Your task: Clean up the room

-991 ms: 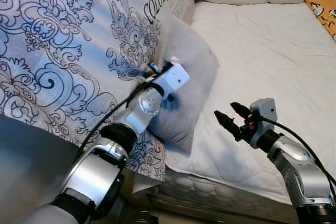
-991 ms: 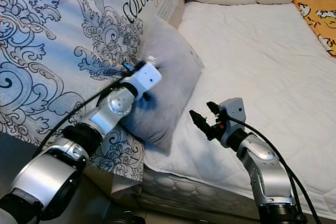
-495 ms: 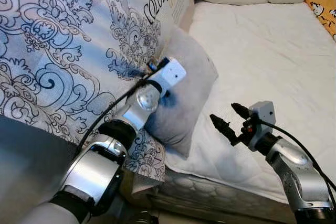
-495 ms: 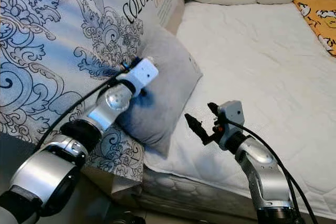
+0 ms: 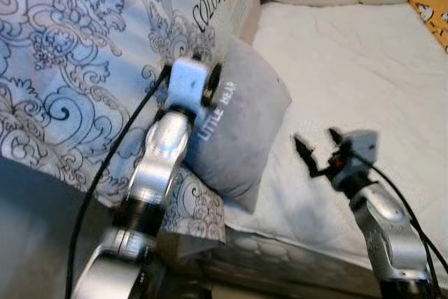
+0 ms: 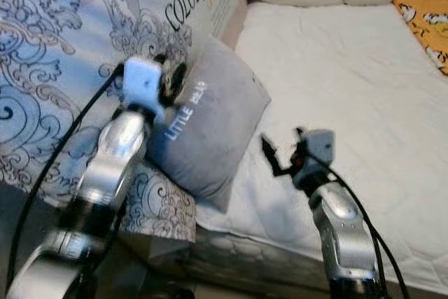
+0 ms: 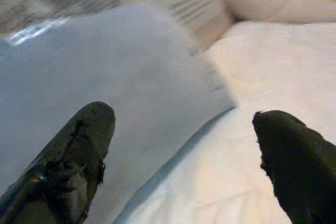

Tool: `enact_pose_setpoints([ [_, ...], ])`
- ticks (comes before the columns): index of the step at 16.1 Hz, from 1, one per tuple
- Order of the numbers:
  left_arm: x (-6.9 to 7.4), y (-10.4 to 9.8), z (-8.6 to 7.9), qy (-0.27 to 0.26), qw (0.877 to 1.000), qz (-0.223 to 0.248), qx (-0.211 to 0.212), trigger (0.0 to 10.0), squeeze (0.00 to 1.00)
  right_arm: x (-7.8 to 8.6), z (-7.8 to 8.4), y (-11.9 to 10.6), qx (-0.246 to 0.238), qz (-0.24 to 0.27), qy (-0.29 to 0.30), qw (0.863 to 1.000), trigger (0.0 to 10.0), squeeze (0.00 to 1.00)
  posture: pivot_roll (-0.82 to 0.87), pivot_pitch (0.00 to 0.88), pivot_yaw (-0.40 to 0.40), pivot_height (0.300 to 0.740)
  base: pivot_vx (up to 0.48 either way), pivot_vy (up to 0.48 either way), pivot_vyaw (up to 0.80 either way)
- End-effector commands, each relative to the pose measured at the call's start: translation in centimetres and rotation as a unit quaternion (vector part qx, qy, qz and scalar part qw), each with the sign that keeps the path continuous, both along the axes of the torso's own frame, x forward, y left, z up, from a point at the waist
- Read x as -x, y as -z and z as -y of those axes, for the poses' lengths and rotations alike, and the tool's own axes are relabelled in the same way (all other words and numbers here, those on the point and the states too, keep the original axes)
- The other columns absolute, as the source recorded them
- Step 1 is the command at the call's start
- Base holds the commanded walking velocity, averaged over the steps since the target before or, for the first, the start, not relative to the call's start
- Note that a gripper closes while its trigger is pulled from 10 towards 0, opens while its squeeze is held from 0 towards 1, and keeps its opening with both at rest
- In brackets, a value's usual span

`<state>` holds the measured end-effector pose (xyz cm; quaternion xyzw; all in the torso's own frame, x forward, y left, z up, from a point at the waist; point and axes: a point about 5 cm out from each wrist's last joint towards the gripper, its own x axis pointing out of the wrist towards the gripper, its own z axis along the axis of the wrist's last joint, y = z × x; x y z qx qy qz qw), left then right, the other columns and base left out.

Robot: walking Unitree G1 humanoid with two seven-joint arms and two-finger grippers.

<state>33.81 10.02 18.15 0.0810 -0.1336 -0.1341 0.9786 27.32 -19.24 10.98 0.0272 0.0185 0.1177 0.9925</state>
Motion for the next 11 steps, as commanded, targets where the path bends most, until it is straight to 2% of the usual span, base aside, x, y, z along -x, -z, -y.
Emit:
enact_pose_setpoints([
  [1,0.8,-0.3,-0.7,-0.014,1.0,0.0,0.009,10.0,1.0,-0.3,0.2,-0.9,-0.004,0.018,0.049,0.999,10.0,1.0,0.03,0.0,0.061,0.74,0.0,-0.48,0.0],
  [4,2.6,0.7,-1.8,-0.043,0.998,-0.028,0.029,10.0,1.0,0.1,-0.6,-1.7,-0.033,0.034,0.103,0.994,10.0,1.0,0.02,0.0,0.048,0.74,0.0,-0.48,0.0],
  [6,3.5,2.2,-2.7,-0.069,0.996,-0.056,0.027,10.0,1.0,0.3,-1.2,-1.9,-0.03,0.04,0.123,0.991,10.0,1.0,0.01,0.0,0.039,0.74,0.0,-0.48,0.0],
  [7,4.0,2.6,-3.1,-0.076,0.995,-0.066,0.029,10.0,1.0,0.4,-1.4,-2.2,-0.017,0.064,0.135,0.989,10.0,1.0,0.01,0.0,0.032,0.74,0.0,-0.48,0.0],
  [10,4.5,2.6,-3.2,-0.083,0.993,-0.073,0.034,10.0,1.0,0.3,-1.7,-2.4,-0.016,0.059,0.136,0.989,10.0,1.0,0.02,0.0,0.017,0.74,0.0,-0.48,0.0],
  [11,4.7,3.7,-3.9,-0.105,0.989,-0.093,0.041,10.0,1.0,0.2,-1.5,-2.1,-0.002,0.051,0.146,0.988,10.0,1.0,0.02,0.0,0.017,0.74,0.0,-0.48,0.0],
])
